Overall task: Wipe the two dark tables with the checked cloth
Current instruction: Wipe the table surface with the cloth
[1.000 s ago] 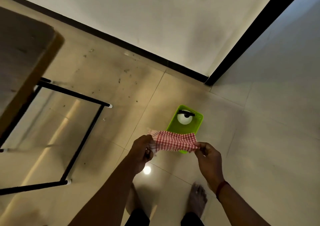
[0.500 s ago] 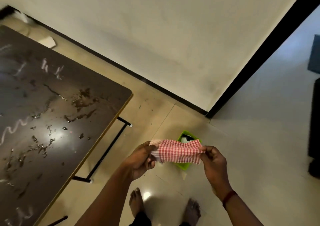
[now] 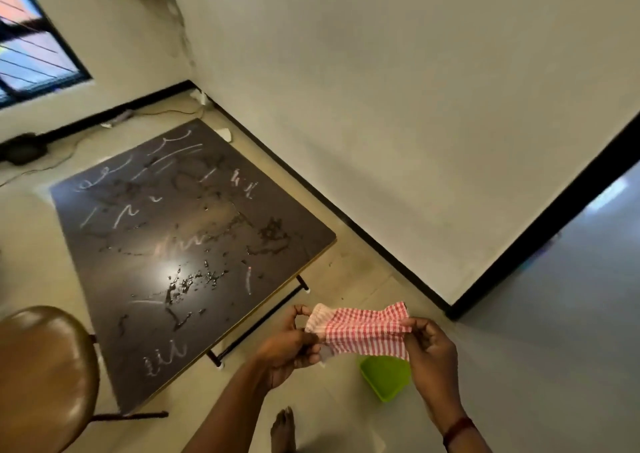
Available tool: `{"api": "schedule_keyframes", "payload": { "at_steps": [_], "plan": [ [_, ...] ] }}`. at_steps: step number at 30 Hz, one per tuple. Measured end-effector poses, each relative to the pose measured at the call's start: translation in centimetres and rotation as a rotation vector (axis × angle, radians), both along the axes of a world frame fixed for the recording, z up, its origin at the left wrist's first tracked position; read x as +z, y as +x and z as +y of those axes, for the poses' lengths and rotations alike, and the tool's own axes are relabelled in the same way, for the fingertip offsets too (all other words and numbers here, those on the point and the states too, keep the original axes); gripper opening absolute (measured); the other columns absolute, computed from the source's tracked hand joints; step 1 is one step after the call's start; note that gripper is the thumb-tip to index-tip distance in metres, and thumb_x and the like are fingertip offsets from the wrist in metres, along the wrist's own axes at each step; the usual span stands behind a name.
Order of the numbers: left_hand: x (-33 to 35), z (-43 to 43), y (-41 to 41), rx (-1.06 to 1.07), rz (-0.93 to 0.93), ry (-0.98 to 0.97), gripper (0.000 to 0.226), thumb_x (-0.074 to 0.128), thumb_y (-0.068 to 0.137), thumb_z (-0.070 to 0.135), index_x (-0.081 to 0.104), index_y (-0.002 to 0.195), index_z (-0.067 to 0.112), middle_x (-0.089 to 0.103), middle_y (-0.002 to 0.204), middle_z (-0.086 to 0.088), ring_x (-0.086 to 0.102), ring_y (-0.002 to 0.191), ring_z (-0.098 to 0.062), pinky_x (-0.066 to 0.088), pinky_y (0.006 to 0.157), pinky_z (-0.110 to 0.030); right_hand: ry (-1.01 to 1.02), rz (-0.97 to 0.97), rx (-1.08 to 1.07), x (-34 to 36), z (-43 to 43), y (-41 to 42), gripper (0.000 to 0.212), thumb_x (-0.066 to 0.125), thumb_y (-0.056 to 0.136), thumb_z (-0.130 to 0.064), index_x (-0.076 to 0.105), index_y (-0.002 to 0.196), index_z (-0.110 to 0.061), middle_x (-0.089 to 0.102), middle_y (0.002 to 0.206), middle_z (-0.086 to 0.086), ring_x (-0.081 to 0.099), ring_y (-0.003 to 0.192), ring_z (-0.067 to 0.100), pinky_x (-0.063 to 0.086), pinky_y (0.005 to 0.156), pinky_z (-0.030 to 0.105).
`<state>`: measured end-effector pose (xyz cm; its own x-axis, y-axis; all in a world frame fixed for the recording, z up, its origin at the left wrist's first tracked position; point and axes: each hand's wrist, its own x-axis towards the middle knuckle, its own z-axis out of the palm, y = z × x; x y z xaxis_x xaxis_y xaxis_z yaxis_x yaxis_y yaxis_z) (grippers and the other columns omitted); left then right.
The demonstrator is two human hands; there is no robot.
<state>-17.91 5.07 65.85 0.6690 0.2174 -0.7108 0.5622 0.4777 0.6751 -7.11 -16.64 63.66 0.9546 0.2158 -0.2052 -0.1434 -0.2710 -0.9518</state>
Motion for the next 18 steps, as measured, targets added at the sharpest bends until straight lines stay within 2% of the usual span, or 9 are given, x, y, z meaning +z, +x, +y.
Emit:
{"api": "schedule_keyframes", "payload": {
  "at_steps": [3, 4, 7, 9, 12, 14, 16, 18],
  "plan": [
    [1.5, 0.5, -2.3, 0.011, -0.016, 0.185, 0.082, 0.065, 0.084, -0.007, 0.028, 0.128, 0.051, 0.065, 0.097, -0.026, 0.057, 0.058, -0.018, 0.053, 0.052, -0.030, -0.030, -0.055, 0.036, 0.8, 1.8, -0.9, 0.021, 0.061, 0.086, -0.002, 0.068, 0.088, -0.021, 0.071, 0.091, -0.005, 0.066, 0.090, 0.016, 0.056, 0.074, 0.036],
    [2.0, 0.5, -2.9, -0.007, -0.020, 0.262, 0.089, 0.067, 0.083, -0.006, 0.022, 0.128, 0.057, 0.065, 0.101, -0.027, 0.058, 0.059, -0.018, 0.052, 0.052, -0.030, -0.044, -0.067, 0.051, 0.9, 2.5, -1.2, 0.022, 0.061, 0.086, -0.003, 0.068, 0.087, -0.023, 0.071, 0.092, -0.005, 0.066, 0.090, 0.017, 0.056, 0.075, 0.038],
    [2.9, 0.7, -4.4, -0.073, -0.030, 0.380, 0.094, 0.068, 0.080, -0.009, 0.020, 0.131, 0.054, 0.064, 0.104, -0.024, 0.057, 0.058, -0.017, 0.047, 0.048, -0.028, -0.041, -0.084, 0.085, 1.9, 4.9, -2.0, 0.025, 0.059, 0.085, 0.000, 0.066, 0.084, -0.025, 0.070, 0.091, -0.004, 0.065, 0.088, 0.017, 0.054, 0.072, 0.035],
    [3.2, 1.1, -5.3, -0.080, -0.025, 0.423, 0.081, 0.067, 0.077, -0.011, 0.033, 0.126, 0.044, 0.065, 0.103, -0.021, 0.057, 0.061, -0.018, 0.046, 0.049, -0.029, -0.024, -0.116, 0.082, 2.9, 6.5, -2.4, 0.025, 0.058, 0.085, 0.000, 0.066, 0.084, -0.023, 0.070, 0.090, -0.004, 0.065, 0.088, 0.017, 0.055, 0.073, 0.036],
    [3.1, 1.8, -6.4, 0.018, -0.028, 0.506, 0.035, 0.066, 0.079, -0.002, 0.057, 0.105, 0.020, 0.069, 0.092, -0.016, 0.059, 0.061, -0.014, 0.045, 0.050, -0.027, -0.043, -0.151, 0.095, 4.0, 8.5, -3.0, 0.019, 0.060, 0.087, -0.004, 0.069, 0.094, -0.019, 0.070, 0.095, -0.003, 0.065, 0.091, 0.017, 0.057, 0.075, 0.036],
    [2.9, 2.6, -7.0, 0.110, 0.016, 0.539, 0.018, 0.065, 0.082, -0.001, 0.063, 0.096, 0.009, 0.069, 0.083, -0.015, 0.056, 0.053, -0.010, 0.042, 0.048, -0.024, -0.076, -0.202, 0.145, 4.7, 9.4, -3.5, 0.019, 0.061, 0.086, -0.005, 0.071, 0.096, -0.018, 0.071, 0.094, -0.004, 0.066, 0.090, 0.013, 0.057, 0.075, 0.033],
    [2.5, 3.9, -7.4, 0.151, 0.083, 0.665, 0.008, 0.069, 0.083, 0.006, 0.067, 0.089, 0.010, 0.071, 0.081, -0.011, 0.059, 0.056, -0.011, 0.045, 0.053, -0.027, -0.118, -0.247, 0.214, 4.9, 10.4, -3.8, 0.021, 0.063, 0.085, -0.004, 0.072, 0.097, -0.019, 0.072, 0.091, -0.005, 0.067, 0.087, 0.010, 0.056, 0.074, 0.030],
    [1.7, 5.7, -8.0, 0.114, 0.152, 0.846, 0.006, 0.073, 0.082, 0.022, 0.068, 0.084, 0.019, 0.070, 0.082, -0.003, 0.063, 0.068, -0.014, 0.047, 0.057, -0.029, -0.152, -0.264, 0.276, 5.0, 11.6, -4.2, 0.021, 0.063, 0.085, -0.001, 0.072, 0.098, -0.015, 0.072, 0.091, -0.004, 0.067, 0.085, 0.010, 0.053, 0.071, 0.022]
  ]
}}
